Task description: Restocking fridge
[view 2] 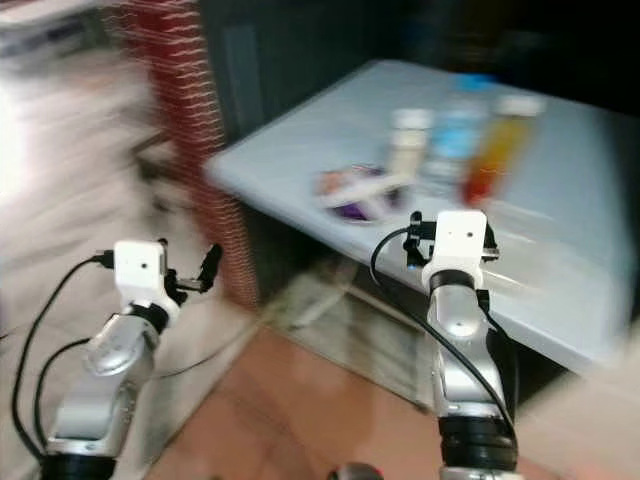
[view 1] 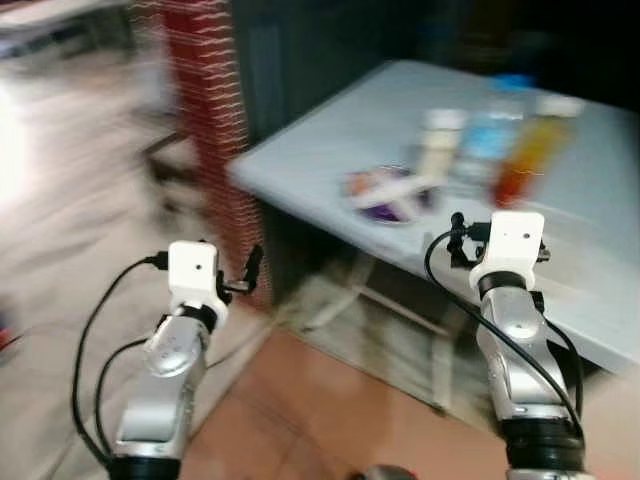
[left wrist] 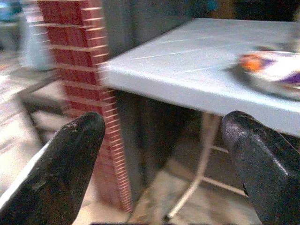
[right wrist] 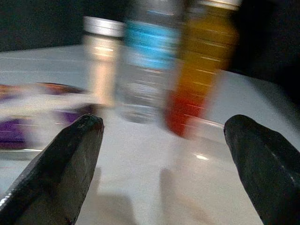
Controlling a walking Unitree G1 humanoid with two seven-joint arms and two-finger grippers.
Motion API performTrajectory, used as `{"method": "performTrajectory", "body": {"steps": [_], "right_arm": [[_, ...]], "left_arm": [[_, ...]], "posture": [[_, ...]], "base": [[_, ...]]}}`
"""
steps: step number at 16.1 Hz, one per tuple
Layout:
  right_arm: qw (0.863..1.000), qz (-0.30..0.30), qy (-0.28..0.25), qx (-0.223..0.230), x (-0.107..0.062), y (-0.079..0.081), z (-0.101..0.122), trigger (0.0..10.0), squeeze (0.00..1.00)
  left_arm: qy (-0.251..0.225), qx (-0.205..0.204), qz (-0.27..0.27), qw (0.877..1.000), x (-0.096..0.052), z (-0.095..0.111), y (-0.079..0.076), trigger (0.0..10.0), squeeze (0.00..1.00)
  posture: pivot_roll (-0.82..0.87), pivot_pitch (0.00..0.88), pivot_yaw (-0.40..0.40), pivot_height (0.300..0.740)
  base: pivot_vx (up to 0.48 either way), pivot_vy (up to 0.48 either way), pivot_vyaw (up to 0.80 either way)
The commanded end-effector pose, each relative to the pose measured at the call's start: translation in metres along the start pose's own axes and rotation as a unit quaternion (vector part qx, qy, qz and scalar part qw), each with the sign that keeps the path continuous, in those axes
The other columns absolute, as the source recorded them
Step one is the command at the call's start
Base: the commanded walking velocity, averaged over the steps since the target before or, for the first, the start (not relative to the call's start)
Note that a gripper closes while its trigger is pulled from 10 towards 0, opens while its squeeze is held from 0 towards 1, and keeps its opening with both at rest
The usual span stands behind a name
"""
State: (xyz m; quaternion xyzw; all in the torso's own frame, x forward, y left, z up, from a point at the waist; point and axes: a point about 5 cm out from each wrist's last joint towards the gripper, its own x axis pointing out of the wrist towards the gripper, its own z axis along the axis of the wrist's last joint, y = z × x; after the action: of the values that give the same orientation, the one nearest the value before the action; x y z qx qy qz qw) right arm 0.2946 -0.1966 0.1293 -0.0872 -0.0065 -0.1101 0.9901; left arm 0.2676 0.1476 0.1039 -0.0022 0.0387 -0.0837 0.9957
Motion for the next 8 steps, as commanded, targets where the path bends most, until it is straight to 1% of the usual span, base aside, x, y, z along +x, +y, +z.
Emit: {"method": "performTrajectory", "body": {"steps": [1, 6, 8], "right_arm": [[1.0, -0.003, 0.002, 0.001, 0.0007, -0.0017, 0.0, 10.0, 0.0], [1.0, 0.0, 0.005, 0.004, 0.0012, 0.0004, -0.0008, 10.0, 0.0], [1.0, 0.014, 0.009, 0.005, -0.001, 0.0044, -0.003, 10.0, 0.0]], "left_arm": [[-0.011, 0.006, -0.009, 1.0, 0.0024, 0.0055, -0.0048, 10.0, 0.0], [-0.012, 0.004, -0.009, 1.0, 0.004, 0.0066, -0.0053, 10.0, 0.0], [-0.009, -0.002, -0.008, 1.0, 0.0042, 0.006, -0.0057, 10.0, 0.0]], "posture": [[-0.03, 0.0, 0.029, 0.74], [-0.03, 0.0, 0.031, 0.74], [-0.03, 0.0, 0.031, 0.74]], "base": [[0.311, 0.0, 0.0], [0.32, 0.0, 0.0], [0.319, 0.36, 0.0]]}}
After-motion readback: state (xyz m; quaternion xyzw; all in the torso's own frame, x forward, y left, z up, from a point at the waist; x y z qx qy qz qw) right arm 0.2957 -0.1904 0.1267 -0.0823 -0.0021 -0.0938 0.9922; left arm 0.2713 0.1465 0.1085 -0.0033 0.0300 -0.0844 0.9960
